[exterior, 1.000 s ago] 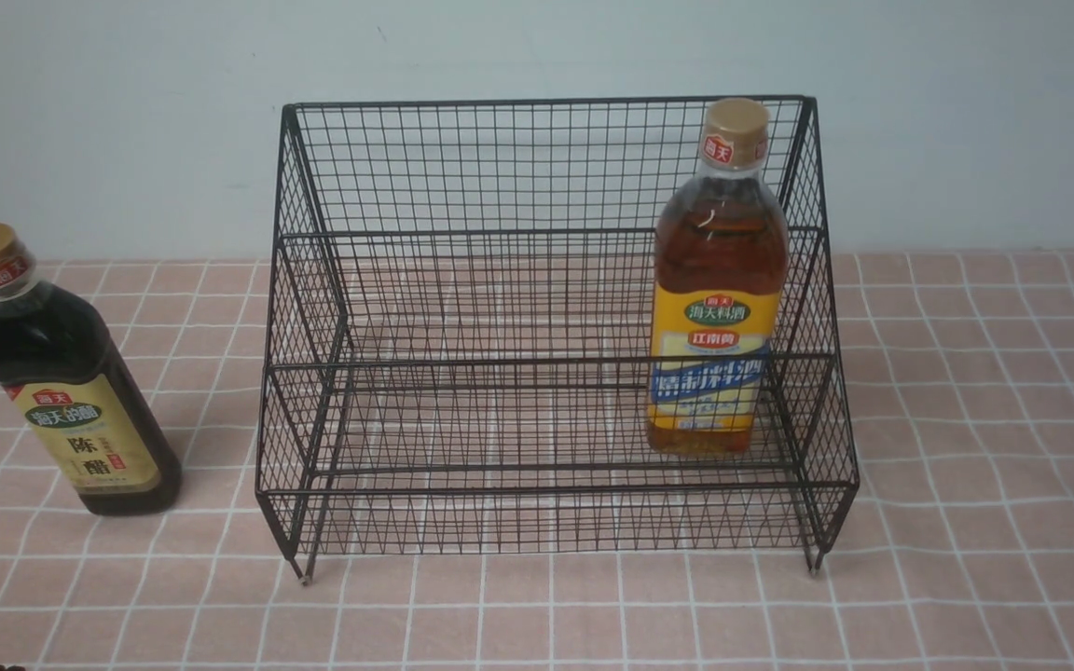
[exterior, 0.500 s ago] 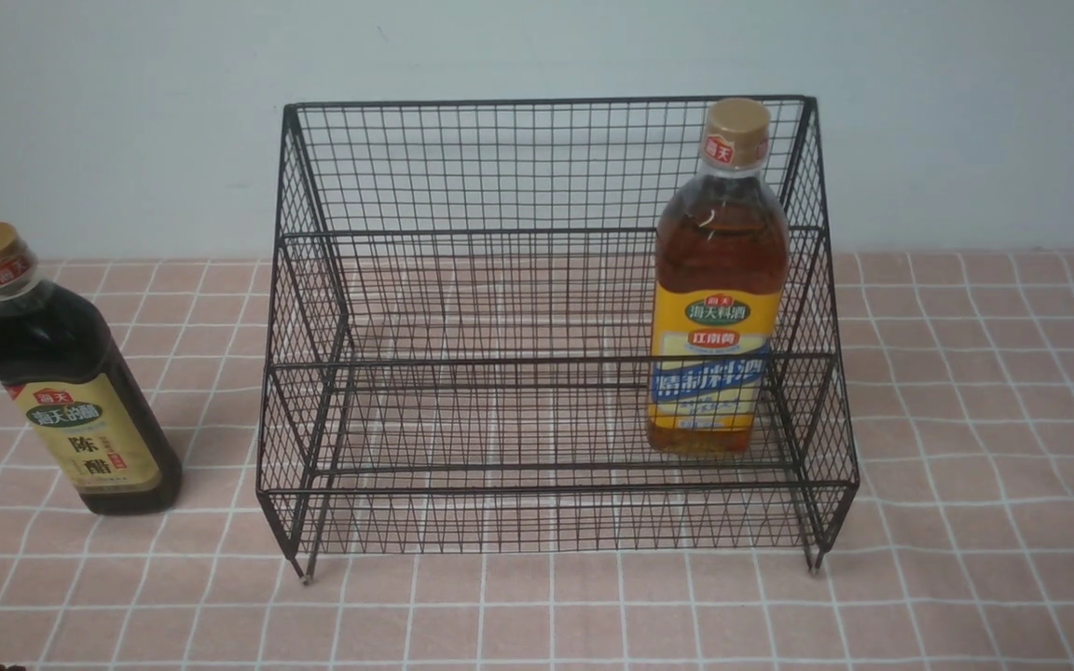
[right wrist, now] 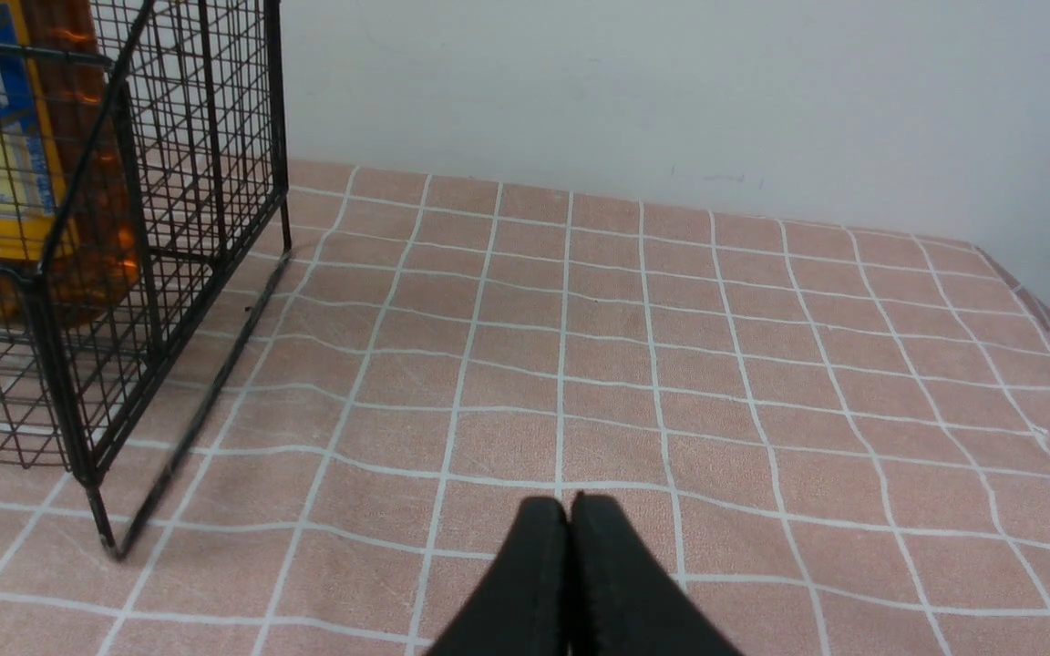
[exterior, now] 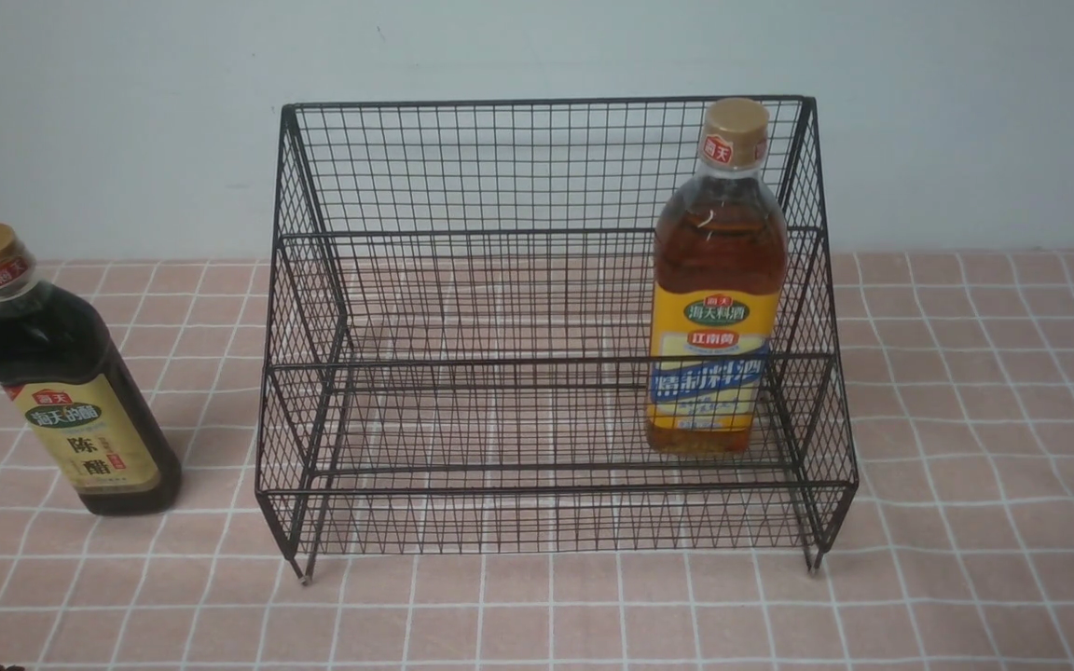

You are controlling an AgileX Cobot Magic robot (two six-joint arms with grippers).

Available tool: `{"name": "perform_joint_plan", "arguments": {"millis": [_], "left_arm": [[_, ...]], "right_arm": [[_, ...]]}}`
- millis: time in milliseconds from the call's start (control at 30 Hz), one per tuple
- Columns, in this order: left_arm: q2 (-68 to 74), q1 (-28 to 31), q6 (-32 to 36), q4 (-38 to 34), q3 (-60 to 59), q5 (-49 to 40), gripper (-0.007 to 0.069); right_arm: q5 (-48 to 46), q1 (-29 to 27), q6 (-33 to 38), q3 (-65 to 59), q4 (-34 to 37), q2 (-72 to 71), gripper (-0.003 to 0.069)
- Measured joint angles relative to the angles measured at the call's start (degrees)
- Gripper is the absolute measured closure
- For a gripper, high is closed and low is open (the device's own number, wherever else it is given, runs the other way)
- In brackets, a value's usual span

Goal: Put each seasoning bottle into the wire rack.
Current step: Use the left arm to grab the condiment bottle closest to it

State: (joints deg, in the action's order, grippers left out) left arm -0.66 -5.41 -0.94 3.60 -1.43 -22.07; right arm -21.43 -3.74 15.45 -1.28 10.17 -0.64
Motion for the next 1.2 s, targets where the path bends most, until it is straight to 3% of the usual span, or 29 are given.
{"name": "perform_joint_plan", "arguments": {"millis": [867, 1000, 1200], "left_arm": [[0.0, 0.0, 0.1, 1.7, -0.1, 0.4, 0.0631], [0.0, 0.0, -1.6, 1.4, -0.2, 5.9, 0.0631], [0.0, 0.0, -7.1, -3.6, -0.2, 22.5, 0.0631]], "right_arm": [[0.0, 0.0, 0.0, 0.0, 0.0, 0.0, 0.0673], [0.0, 0.0, 0.0, 0.0, 0.0, 0.0, 0.0673], [0.0, 0.0, 0.0, 0.0, 0.0, 0.0, 0.0673]]}}
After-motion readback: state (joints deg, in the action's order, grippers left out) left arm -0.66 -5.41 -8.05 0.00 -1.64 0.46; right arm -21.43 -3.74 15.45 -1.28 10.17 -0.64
